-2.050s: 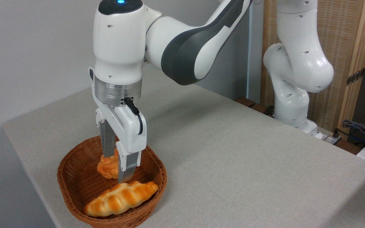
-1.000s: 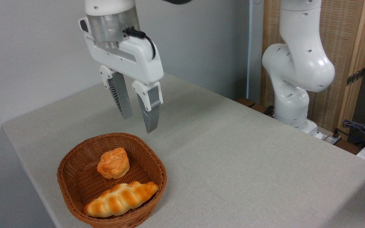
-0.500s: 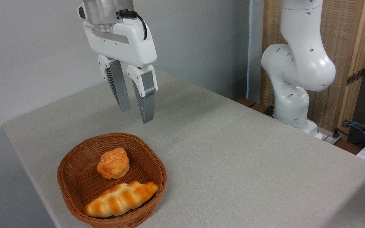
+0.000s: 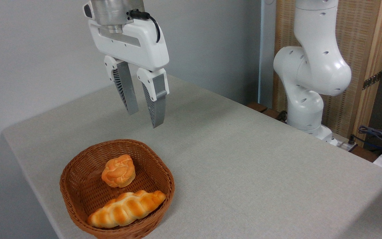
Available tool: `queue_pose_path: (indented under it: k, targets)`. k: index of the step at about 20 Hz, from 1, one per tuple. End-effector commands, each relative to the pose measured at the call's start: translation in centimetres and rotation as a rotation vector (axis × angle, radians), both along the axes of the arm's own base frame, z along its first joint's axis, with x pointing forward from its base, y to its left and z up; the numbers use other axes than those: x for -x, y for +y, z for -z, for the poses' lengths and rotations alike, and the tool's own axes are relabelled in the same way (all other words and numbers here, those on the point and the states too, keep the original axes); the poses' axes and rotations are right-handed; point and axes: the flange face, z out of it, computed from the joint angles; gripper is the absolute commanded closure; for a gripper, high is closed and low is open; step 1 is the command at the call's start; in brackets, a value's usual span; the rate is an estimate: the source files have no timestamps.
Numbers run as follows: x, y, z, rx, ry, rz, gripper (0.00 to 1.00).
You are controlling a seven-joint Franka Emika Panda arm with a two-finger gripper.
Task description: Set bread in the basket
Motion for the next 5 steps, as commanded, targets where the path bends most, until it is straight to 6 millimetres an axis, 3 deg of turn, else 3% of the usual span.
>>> queue_pose_path:
  k: [1,5]
  targets:
    - [0.58,0.24,-0.15,0.009,0.03,0.0,0.0]
    - [0.48,0.23,0.01,0.008,0.031,0.002,0.0]
